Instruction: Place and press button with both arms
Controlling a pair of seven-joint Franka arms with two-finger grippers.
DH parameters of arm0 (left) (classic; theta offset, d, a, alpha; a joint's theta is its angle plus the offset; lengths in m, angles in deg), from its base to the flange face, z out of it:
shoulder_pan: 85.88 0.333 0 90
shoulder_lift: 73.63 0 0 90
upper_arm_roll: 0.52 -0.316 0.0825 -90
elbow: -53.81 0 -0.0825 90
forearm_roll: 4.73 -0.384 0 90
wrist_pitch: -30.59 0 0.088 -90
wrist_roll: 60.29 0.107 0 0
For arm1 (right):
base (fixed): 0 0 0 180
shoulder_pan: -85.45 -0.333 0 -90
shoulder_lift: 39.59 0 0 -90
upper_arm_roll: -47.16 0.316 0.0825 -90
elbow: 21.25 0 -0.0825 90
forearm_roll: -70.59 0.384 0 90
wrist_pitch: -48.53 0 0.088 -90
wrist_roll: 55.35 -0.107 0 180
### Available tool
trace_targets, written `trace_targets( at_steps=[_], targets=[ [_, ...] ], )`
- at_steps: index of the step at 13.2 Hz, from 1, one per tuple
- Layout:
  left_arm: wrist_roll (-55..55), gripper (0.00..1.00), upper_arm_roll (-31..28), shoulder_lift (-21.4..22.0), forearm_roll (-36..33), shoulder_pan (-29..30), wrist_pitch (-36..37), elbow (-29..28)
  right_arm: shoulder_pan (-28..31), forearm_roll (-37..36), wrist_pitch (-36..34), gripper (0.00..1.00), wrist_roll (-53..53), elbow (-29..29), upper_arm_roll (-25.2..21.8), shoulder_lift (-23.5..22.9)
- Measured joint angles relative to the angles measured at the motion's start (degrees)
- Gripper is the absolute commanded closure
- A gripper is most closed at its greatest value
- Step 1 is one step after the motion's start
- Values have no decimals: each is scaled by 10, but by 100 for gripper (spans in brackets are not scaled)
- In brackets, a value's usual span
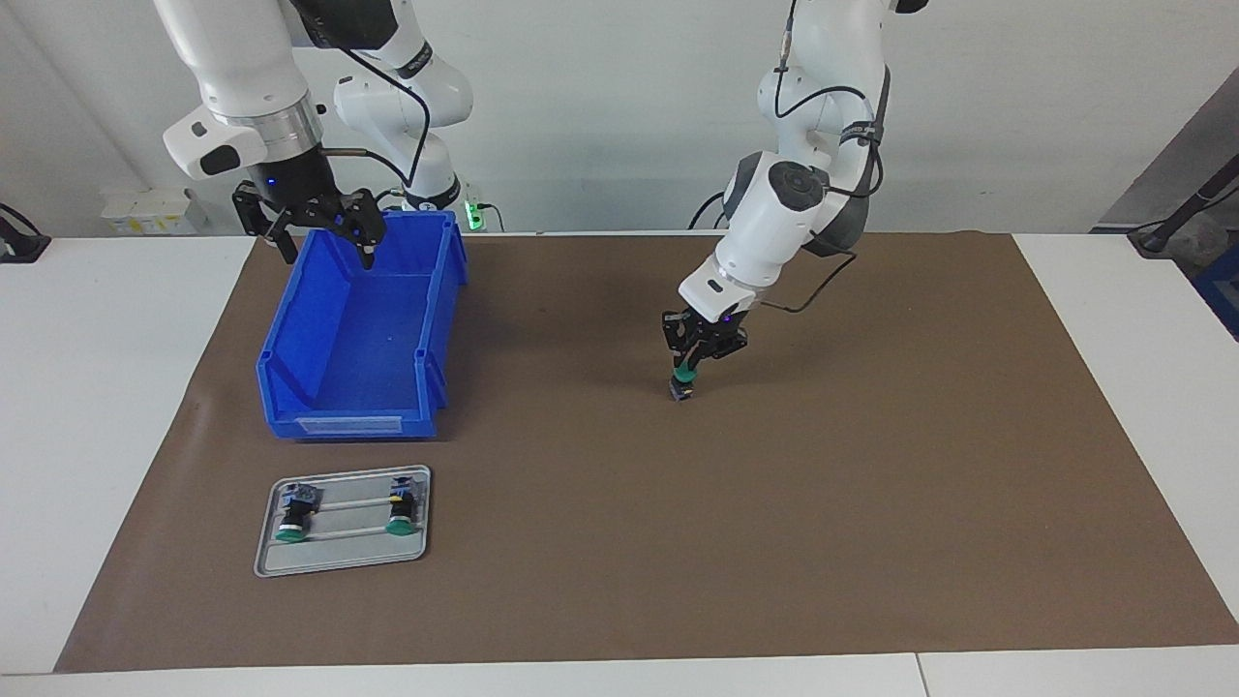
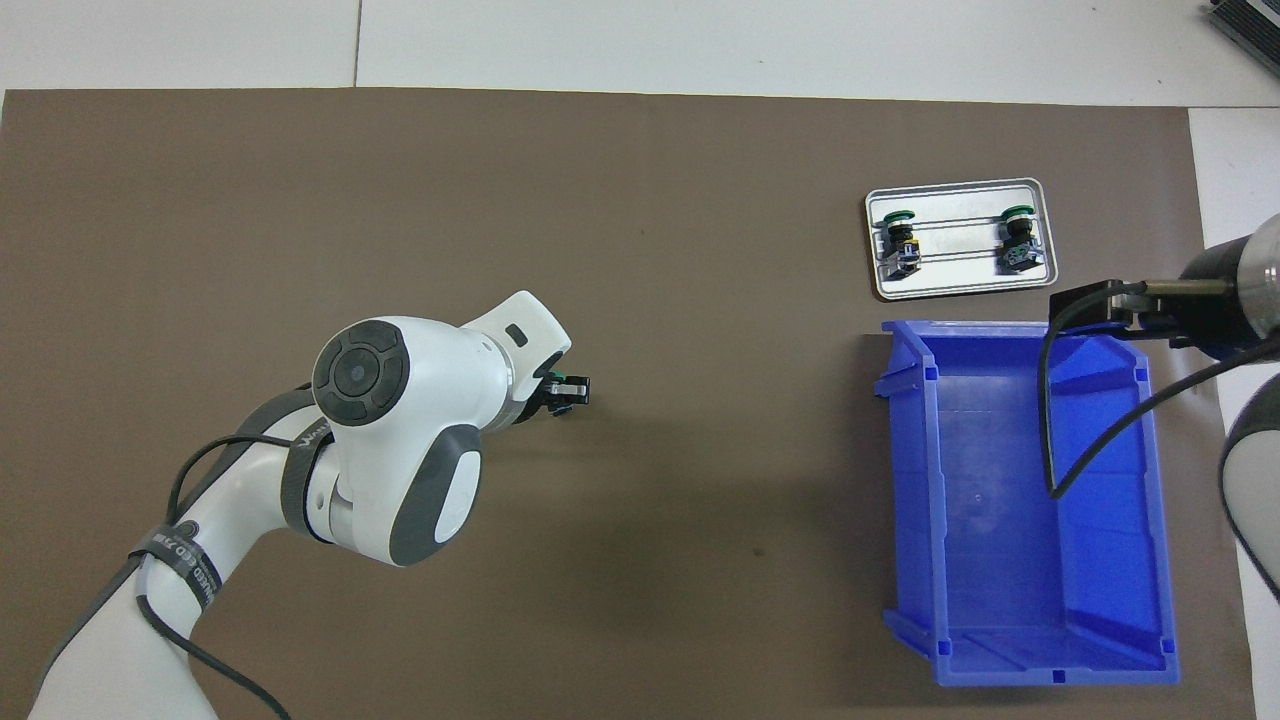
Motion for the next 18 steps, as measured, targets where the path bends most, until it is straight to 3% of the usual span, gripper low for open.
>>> trace_targets(
  at_steps=[2,5,8,11,15,16,17,18],
  targets=[
    [0,72,-2,1,-12,38,95,69,0,0,0,0,0,0,0,0],
    [1,65,-4,4,-88,107,210,153,-1,1,1,0,0,2,0,0],
    [41,57,-5,5,-158,166,280,195,-24,38,40,0,-21,16,2,-5],
    [89,57,-6,6,-168,214,360,243,-109,43,119,0,-127,43,7,-33],
    [92,57,-2,-1,-168,220,471,323,-249,42,259,0,-245,37,11,-129],
    [92,51,-1,-5,-172,220,481,336,-280,41,293,0,-256,29,11,-157],
    [92,39,0,-9,-183,220,483,341,-306,39,322,0,-264,21,11,-183],
    [96,20,1,-11,-194,220,483,339,-326,38,350,0,-265,13,11,-207]
  ],
)
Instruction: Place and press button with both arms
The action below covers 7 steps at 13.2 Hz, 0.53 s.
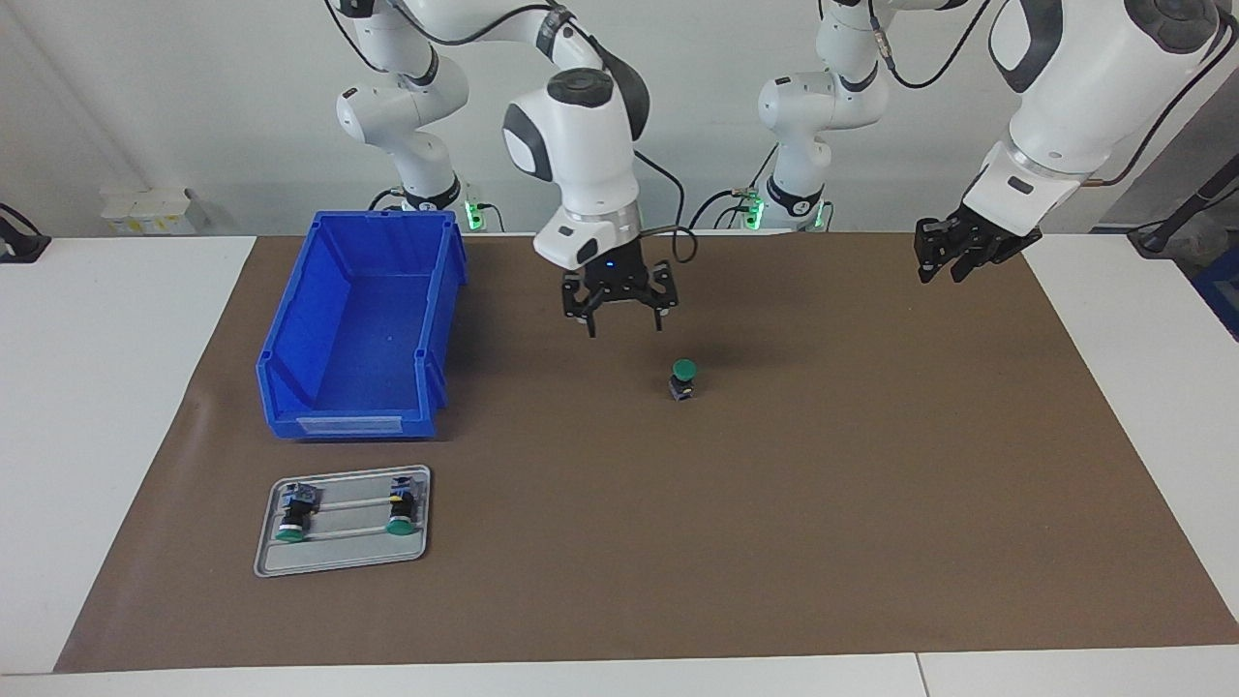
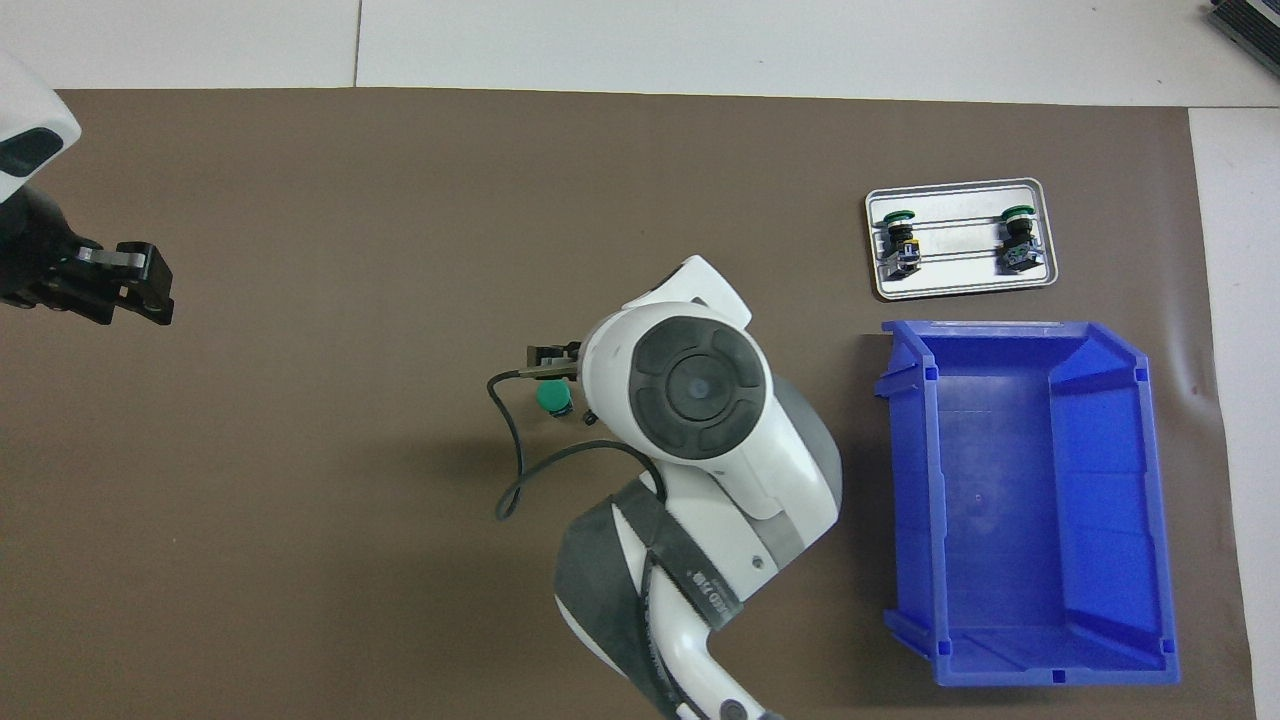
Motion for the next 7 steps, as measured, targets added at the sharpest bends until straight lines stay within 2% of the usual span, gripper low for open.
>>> trace_targets(
  at_steps=[1,3,5,7],
  targets=[
    [7,0,1,1,-5,0,-4,-10,-14,0,25,0,0,-5,0,-20],
    [12,0,1,10,-8,0,-34,-52,-31,-8,44,0,0,-12,0,-46],
    [12,0,-1,26,-9,2,-66,-98,-47,-46,58,0,1,-11,0,-73],
    [13,0,-2,38,-9,6,-99,-122,-51,-71,82,0,10,-10,-1,-107]
  ],
)
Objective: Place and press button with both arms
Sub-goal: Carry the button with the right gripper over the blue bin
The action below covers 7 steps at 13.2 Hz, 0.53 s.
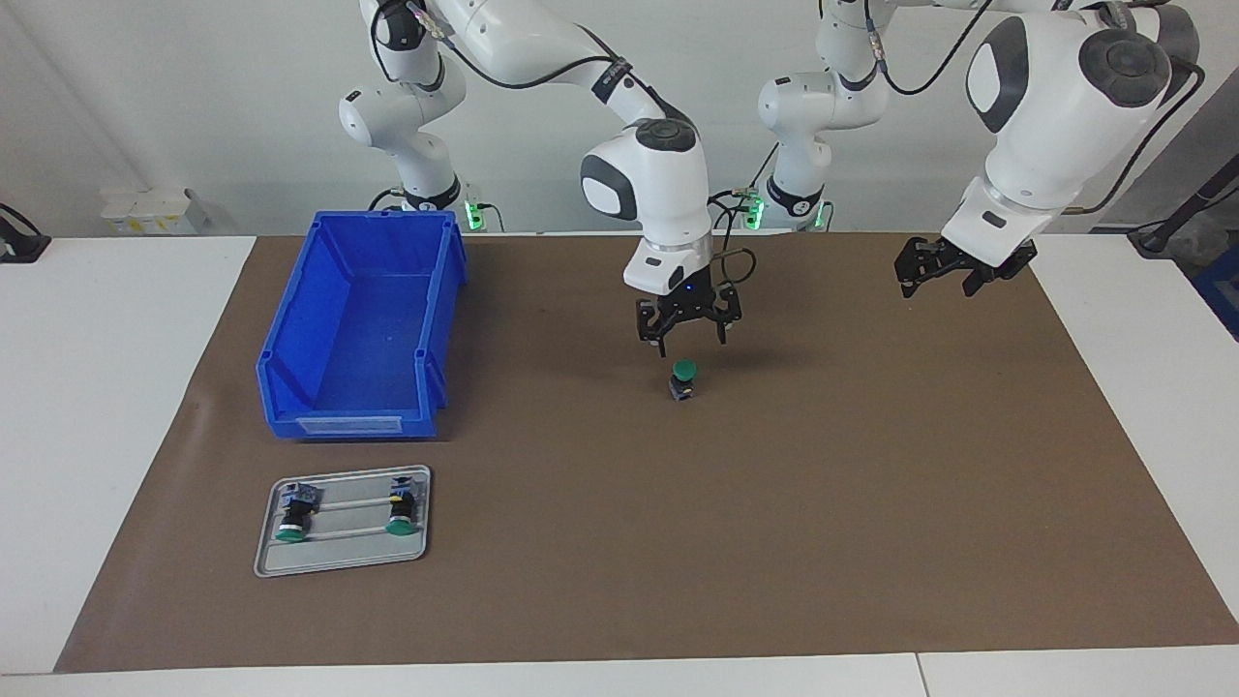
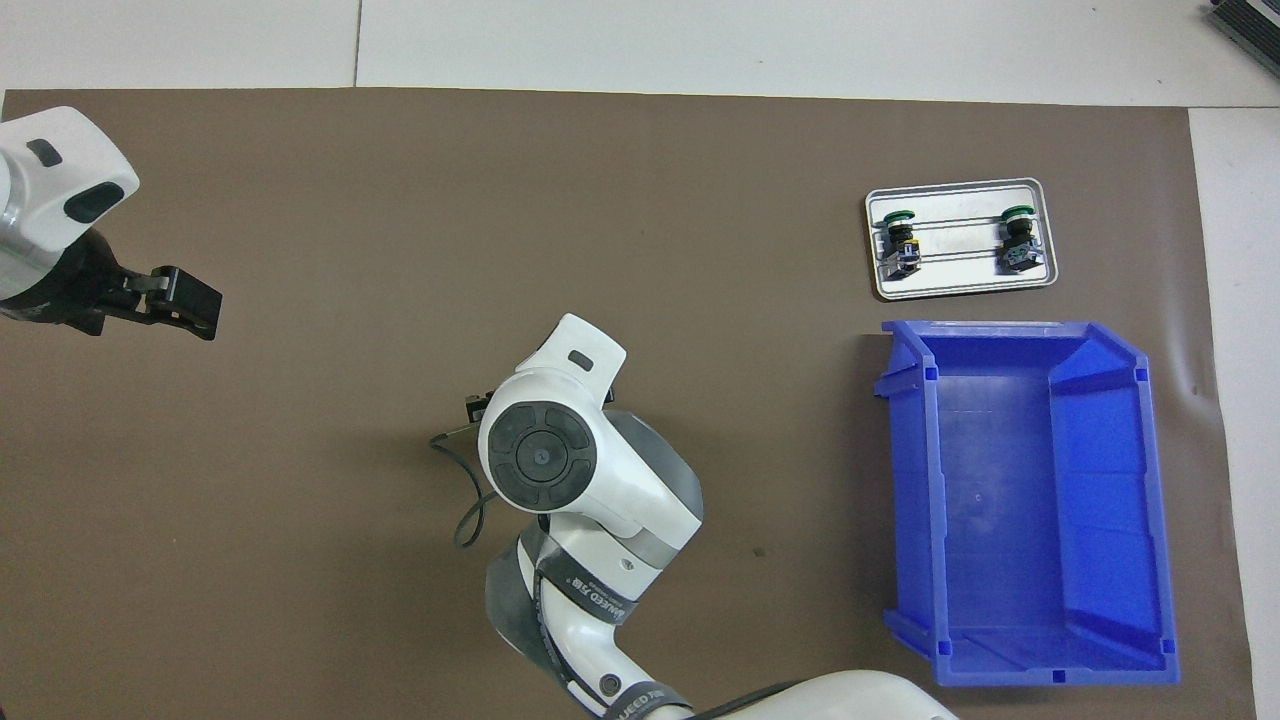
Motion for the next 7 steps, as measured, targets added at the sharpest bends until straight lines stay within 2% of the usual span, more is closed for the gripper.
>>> trace_targets(
  at_steps=[4,7],
  targets=[
    [0,0,0,7,1,5,-95,-29,0,-2,31,0,30,1,-2,-37],
    [1,0,0,8,17,9,-114,-36,-1,-2,31,18,42,18,-2,-38]
  ],
)
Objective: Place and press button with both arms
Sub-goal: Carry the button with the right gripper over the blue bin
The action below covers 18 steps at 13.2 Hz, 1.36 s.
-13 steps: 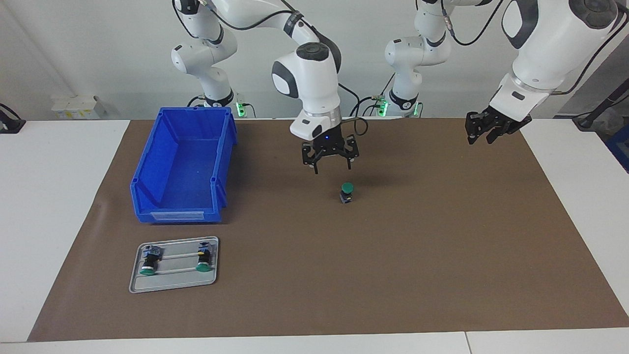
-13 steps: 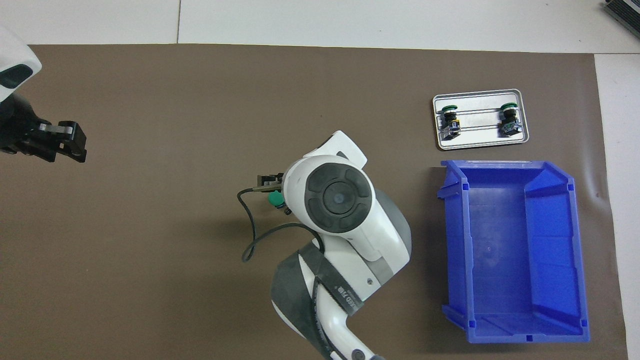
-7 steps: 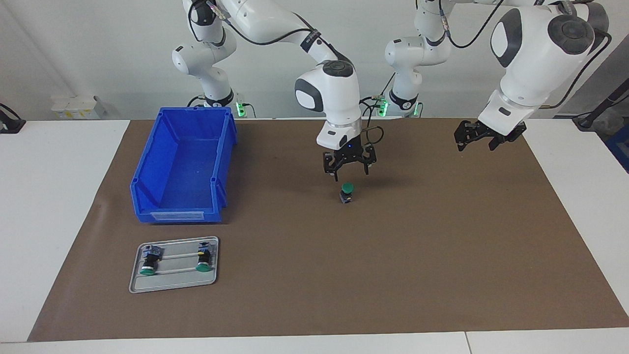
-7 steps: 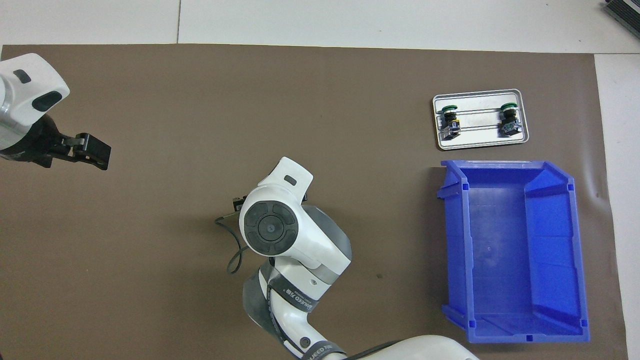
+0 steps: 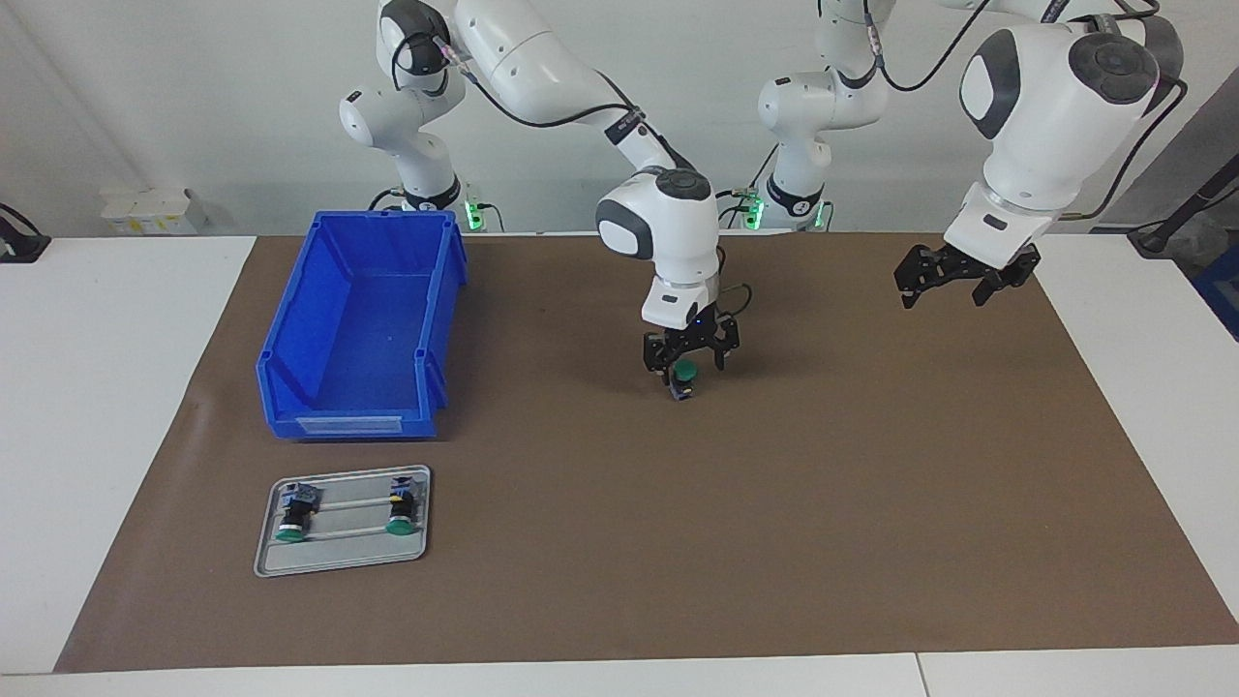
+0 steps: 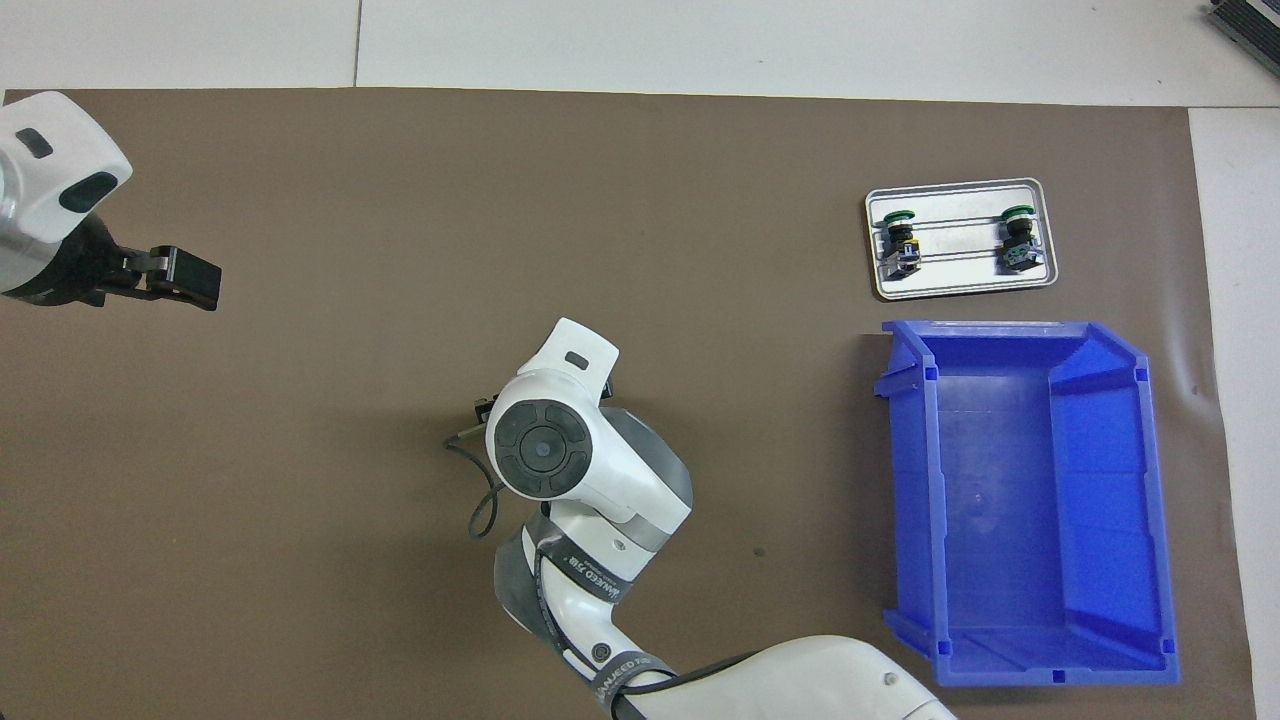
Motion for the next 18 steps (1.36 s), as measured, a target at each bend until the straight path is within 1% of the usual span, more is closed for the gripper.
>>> trace_targets(
  at_steps=[2,4,5,6,7,8,9,12,16,18],
  targets=[
    [0,0,2,2,4,0,4,5,-1,0,1,18,11,6,0,0],
    [1,0,2,2,4,0,42,31,-1,0,17,19,15,6,0,0],
    [1,0,2,1,4,0,69,49,-1,0,27,23,16,7,0,0],
    [2,0,2,-1,4,0,98,71,-1,0,32,30,17,8,0,0],
    [2,0,2,-4,4,0,121,91,-1,-1,33,43,18,10,0,0],
    [2,0,2,-5,4,0,138,107,-1,-3,33,60,20,12,0,0],
    [2,0,2,-6,4,0,145,116,0,-6,33,100,23,15,0,0],
    [3,0,3,-6,4,0,148,113,3,-17,33,100,45,23,-1,2],
    [3,0,2,-2,4,0,148,86,5,-17,33,100,41,13,-14,6],
    [3,0,2,0,4,0,148,82,18,-17,19,100,37,6,-28,25]
  ],
)
